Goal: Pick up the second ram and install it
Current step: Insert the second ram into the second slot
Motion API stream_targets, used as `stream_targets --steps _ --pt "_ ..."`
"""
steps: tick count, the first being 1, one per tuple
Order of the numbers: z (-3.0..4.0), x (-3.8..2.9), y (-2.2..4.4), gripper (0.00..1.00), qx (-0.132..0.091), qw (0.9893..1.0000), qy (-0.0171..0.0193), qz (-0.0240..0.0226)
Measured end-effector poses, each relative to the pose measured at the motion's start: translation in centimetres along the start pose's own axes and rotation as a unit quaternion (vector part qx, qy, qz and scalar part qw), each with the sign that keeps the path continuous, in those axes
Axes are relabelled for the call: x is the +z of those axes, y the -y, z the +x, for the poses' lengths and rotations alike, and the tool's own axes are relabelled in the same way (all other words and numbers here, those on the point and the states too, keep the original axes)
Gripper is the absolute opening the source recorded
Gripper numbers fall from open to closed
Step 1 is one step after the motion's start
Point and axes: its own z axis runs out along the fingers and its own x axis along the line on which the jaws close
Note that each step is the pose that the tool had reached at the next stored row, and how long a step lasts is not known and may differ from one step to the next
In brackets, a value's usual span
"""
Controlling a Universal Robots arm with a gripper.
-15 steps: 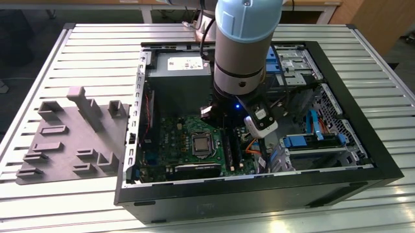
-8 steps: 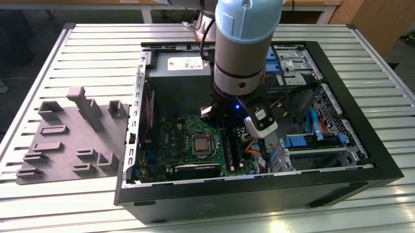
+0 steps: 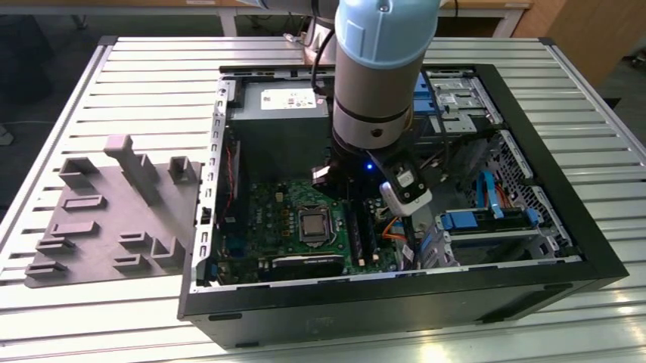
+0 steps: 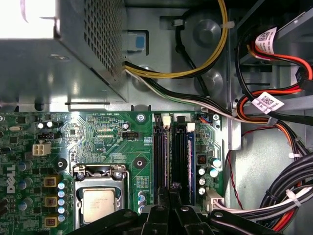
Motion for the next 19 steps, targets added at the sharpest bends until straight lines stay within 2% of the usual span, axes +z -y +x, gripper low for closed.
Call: stream_targets --steps 1,2,3,4,8,19 --pt "0.0 0.01 0.0 0.12 0.0 1.0 0.0001 -0.0001" --pt "0.0 0.02 0.0 0.18 0.0 1.0 0.0 -0.0002" --pt "0.0 0.02 0.0 0.18 0.0 1.0 0.0 -0.0002" --pt "0.0 0.01 0.0 0.25 0.0 1.0 0.0 -0.0001" --pt "0.0 -0.06 0.0 0.25 0.0 1.0 0.0 0.0" --pt "-0.08 -2.15 -0.07 0.25 0.0 1.0 0.0 -0.0001"
